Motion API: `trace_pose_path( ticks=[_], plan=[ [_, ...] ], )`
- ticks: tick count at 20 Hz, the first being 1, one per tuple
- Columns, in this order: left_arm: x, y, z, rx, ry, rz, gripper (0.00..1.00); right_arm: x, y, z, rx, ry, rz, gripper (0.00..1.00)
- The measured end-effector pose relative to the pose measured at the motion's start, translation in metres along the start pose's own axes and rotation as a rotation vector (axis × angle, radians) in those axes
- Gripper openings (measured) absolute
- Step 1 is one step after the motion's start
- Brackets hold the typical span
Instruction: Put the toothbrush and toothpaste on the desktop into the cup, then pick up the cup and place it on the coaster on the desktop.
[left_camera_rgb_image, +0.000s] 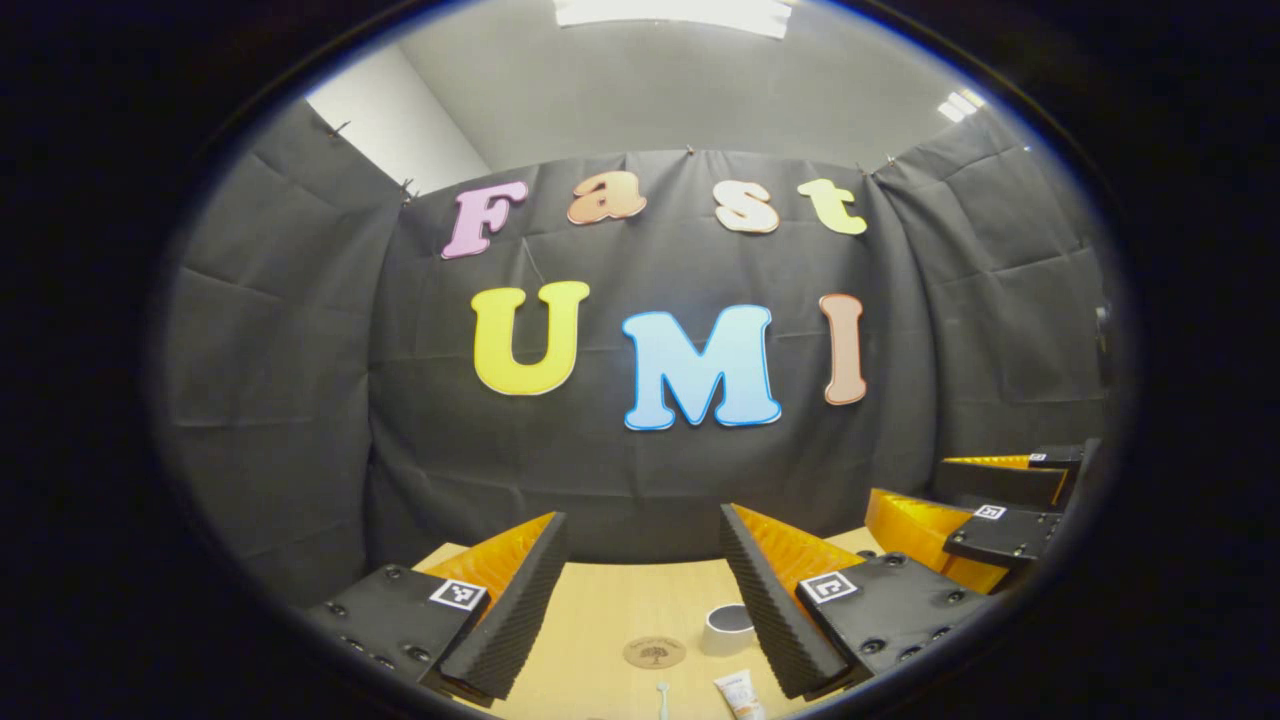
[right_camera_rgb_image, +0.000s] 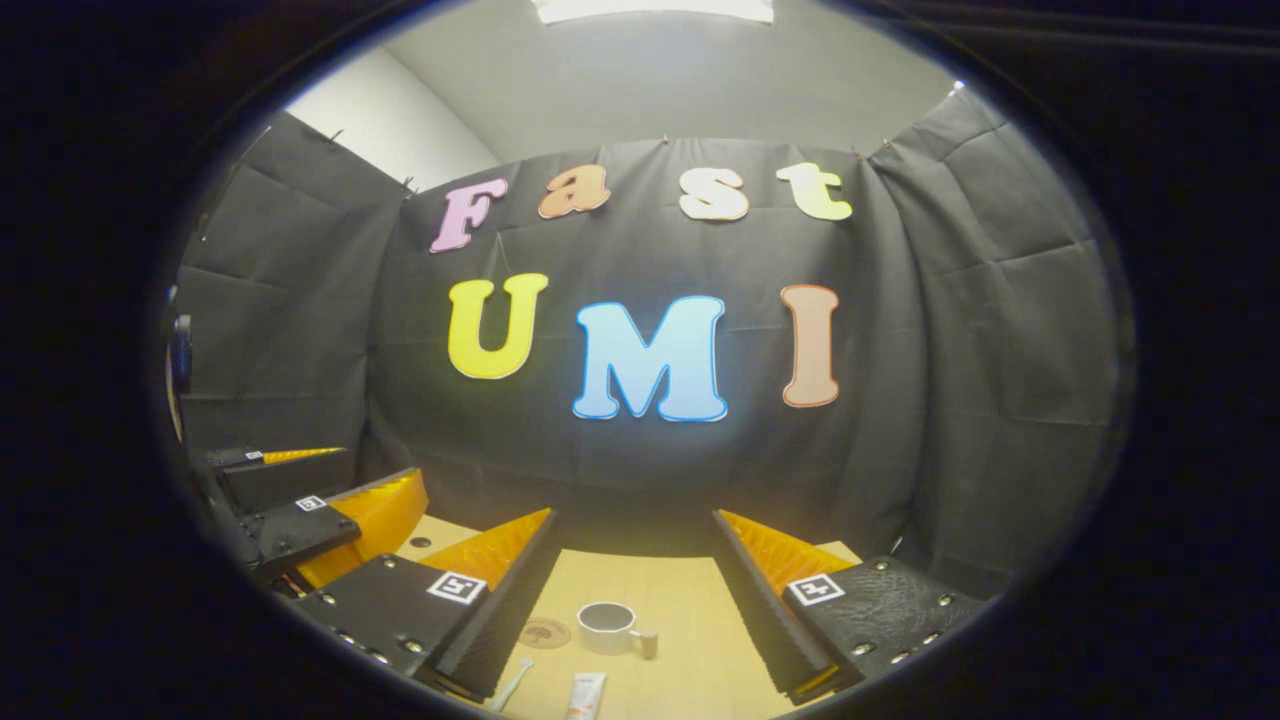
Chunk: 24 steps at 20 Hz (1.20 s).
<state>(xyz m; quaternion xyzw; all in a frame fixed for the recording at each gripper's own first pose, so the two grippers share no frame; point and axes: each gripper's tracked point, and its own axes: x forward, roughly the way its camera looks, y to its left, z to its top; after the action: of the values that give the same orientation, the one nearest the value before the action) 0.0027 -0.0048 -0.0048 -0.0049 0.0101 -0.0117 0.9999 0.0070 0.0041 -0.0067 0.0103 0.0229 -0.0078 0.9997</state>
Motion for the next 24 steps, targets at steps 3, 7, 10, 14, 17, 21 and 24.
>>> trace_pose_path(
  ticks=[3,7,10,14,17,21,24],
  plan=[
    [0.003,0.0,-0.016,-0.01,0.052,-0.009,0.95,0.002,0.001,-0.015,0.003,0.056,-0.006,0.94],
    [0.01,-0.011,-0.081,-0.056,0.269,-0.061,1.0,0.014,0.008,-0.079,0.01,0.301,0.023,0.94],
    [0.011,-0.015,-0.144,-0.055,0.452,-0.081,1.0,0.013,0.017,-0.145,0.036,0.556,0.064,0.91],
    [0.001,-0.016,-0.227,-0.049,0.712,-0.1,0.98,0.006,0.027,-0.213,0.058,0.799,0.095,0.94],
    [-0.001,-0.015,-0.274,-0.082,0.868,-0.1,0.96,0.002,0.034,-0.258,0.115,0.952,0.106,0.95],
    [-0.005,-0.015,-0.325,-0.112,1.051,-0.152,0.96,-0.009,0.041,-0.304,0.145,1.125,0.136,0.96],
    [-0.003,0.004,-0.345,-0.157,1.149,-0.149,0.95,-0.012,0.046,-0.33,0.15,1.212,0.153,0.94]
  ],
)
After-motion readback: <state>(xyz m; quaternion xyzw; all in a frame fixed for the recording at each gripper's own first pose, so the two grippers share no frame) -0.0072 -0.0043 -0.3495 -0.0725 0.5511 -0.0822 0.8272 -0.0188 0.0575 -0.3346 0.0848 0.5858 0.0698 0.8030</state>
